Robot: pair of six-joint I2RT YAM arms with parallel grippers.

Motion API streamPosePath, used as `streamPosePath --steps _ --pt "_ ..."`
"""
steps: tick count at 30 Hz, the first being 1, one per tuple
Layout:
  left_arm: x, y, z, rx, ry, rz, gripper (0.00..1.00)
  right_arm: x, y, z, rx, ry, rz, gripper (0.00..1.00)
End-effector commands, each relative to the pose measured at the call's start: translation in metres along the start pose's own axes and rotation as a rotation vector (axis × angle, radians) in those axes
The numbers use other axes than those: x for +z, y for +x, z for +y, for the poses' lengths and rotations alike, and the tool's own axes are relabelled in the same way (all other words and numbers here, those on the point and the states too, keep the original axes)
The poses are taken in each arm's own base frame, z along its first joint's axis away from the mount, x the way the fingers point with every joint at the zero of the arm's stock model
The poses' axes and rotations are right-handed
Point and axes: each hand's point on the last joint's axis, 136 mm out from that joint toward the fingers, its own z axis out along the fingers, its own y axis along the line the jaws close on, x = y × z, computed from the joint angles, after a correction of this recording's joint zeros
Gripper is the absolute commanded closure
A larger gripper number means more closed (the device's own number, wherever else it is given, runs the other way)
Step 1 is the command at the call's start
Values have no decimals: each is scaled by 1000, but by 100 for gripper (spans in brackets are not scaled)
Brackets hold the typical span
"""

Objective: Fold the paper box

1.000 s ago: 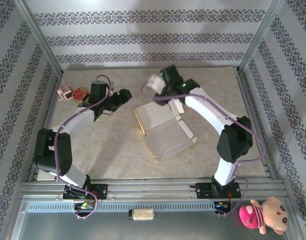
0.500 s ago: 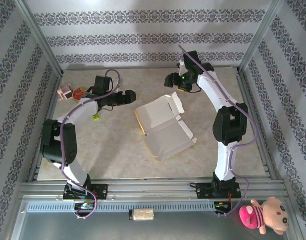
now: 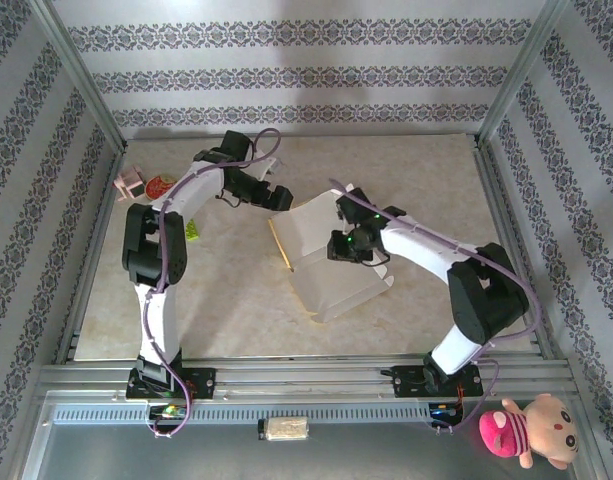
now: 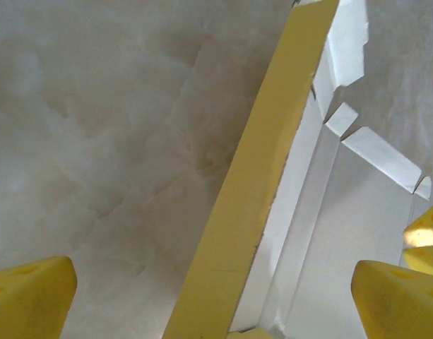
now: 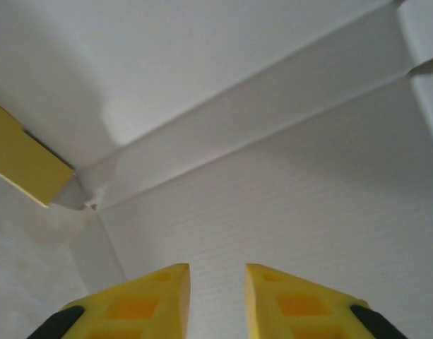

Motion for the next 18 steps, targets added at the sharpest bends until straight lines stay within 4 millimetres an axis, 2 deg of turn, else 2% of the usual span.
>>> streamPosePath --steps 1,3,8,11,18 --pt "-2 -3 -14 -8 87 22 0 18 -16 -6 8 66 -95 77" --pt "3 -2 -26 -15 191 41 0 33 -11 -13 -1 100 -72 79" --pt "15 10 -15 -15 176 121 0 46 -8 -17 -20 134 -68 82" --pt "17 13 -23 -23 229 129 0 51 -8 -22 -17 160 -65 82" --pt "7 12 -54 26 311 109 19 64 -9 -28 -3 190 -66 82"
